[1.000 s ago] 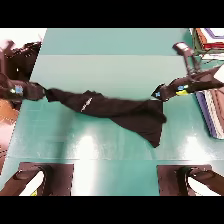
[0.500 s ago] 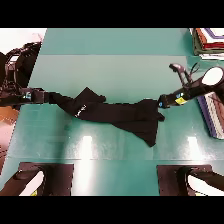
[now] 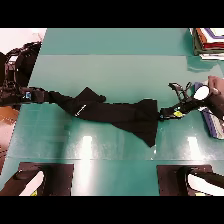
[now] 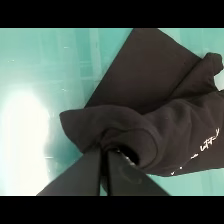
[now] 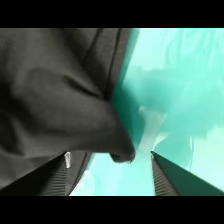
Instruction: Fold the shirts.
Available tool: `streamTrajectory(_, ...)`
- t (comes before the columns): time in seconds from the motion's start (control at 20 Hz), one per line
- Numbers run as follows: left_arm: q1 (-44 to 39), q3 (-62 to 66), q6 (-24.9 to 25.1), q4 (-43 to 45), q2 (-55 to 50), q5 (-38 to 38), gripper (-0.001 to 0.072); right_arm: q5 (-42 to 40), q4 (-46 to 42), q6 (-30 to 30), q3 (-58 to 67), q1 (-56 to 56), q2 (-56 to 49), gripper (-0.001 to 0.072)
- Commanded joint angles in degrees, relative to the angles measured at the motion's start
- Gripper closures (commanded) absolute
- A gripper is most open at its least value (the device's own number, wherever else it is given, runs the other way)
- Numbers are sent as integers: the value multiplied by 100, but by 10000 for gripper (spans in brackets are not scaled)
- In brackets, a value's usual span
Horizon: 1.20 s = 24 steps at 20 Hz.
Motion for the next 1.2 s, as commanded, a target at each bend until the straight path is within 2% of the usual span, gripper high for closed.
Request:
streamTrajectory(0.0, 0, -4, 0, 2, -4, 0, 677, -181, -2, 0, 20, 70, -264, 337)
streamTrajectory(0.1, 0, -4, 2, 2, -4, -11, 676, -323, -15, -2, 149, 197, -280, 546)
streamTrajectory(0.15, 0, -4, 2, 2, -4, -4, 677, -365, -26, -26, 240, 234, -278, 705)
streamTrajectory(0.35, 2, 590, -63, 44, 2, -98, 677, -227, -66, -35, 1034, 127, 170, 702)
streamTrajectory(0.7, 0, 4039, -57, 20, 310, -125, 677, -498, -59, -28, 3858, -560, 2135, 702)
streamTrajectory(0.85, 0, 5029, -61, -83, 426, -256, 677, -487, -59, -28, 4564, -896, 2693, 702)
streamTrajectory(1.15, 0, 5604, -59, -409, 693, -586, 677, 20, -9, 31, 4992, -1698, 3099, 703)
